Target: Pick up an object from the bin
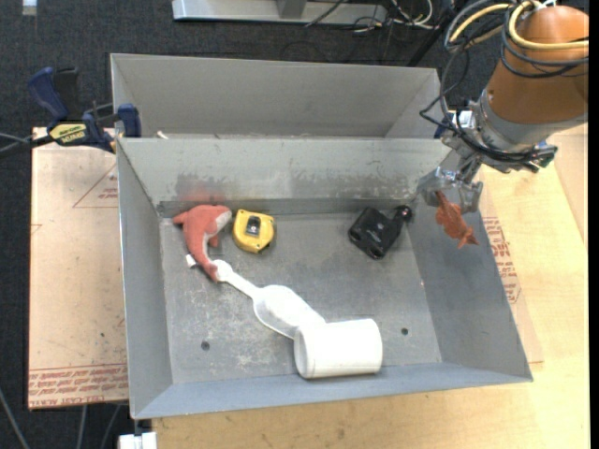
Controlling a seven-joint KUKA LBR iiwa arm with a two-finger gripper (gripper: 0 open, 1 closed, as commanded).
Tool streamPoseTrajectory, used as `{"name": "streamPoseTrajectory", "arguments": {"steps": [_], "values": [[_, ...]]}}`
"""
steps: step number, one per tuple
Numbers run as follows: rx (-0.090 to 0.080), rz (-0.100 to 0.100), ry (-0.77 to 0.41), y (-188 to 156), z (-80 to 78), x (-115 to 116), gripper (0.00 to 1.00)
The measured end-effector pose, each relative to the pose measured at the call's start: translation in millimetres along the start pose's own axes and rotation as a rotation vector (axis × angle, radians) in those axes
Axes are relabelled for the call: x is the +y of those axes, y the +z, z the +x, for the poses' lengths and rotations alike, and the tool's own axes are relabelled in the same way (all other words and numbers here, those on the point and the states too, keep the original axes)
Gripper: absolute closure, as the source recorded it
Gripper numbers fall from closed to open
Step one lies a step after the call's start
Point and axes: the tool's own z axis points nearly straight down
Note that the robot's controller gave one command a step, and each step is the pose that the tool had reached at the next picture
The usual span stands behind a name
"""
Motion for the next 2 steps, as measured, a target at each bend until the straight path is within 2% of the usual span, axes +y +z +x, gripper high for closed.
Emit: {"name": "streamPoseTrajectory", "arguments": {"steps": [1,2], "values": [[-0.002,-0.003,-0.070,133.8,11.8,66.2,1.00],[-0.002,-0.002,-0.071,133.5,11.6,66.0,1.00]]}}
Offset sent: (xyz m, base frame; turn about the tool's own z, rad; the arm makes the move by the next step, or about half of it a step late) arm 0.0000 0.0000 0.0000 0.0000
